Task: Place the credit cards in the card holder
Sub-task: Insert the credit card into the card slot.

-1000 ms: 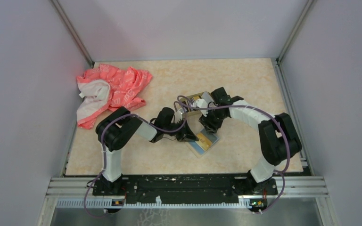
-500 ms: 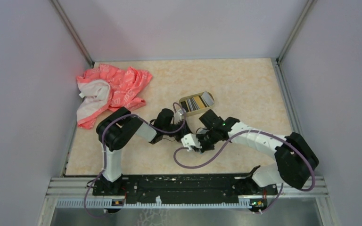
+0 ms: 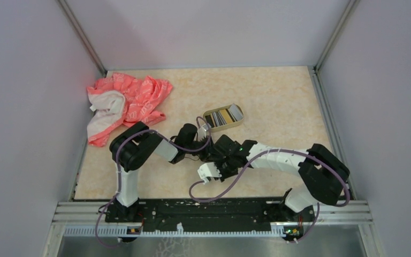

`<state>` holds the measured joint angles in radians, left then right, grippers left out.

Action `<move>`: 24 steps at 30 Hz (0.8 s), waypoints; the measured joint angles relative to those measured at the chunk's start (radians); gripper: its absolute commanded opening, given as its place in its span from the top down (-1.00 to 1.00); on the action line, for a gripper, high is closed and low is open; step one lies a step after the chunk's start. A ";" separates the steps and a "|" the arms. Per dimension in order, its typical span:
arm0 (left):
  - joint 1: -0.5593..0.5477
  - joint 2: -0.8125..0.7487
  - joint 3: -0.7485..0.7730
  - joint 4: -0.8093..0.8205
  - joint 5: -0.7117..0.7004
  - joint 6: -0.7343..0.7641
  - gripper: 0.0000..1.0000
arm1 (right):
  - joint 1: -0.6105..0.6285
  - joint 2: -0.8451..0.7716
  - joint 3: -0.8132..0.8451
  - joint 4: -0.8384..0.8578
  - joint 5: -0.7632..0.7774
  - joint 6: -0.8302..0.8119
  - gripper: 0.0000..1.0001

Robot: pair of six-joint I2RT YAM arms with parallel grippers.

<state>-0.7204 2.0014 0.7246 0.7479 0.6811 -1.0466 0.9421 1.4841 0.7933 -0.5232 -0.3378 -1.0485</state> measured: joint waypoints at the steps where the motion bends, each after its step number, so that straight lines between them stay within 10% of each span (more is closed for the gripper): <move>1: 0.000 0.000 0.000 0.000 0.000 0.000 0.58 | -0.001 -0.013 0.000 -0.009 -0.009 -0.005 0.93; 24: 0.000 0.004 0.000 0.004 0.001 0.000 0.57 | -0.033 -0.010 0.015 0.022 0.113 0.030 0.92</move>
<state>-0.7204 2.0052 0.7246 0.7521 0.6819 -1.0466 0.9089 1.4742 0.8082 -0.5011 -0.2253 -1.0187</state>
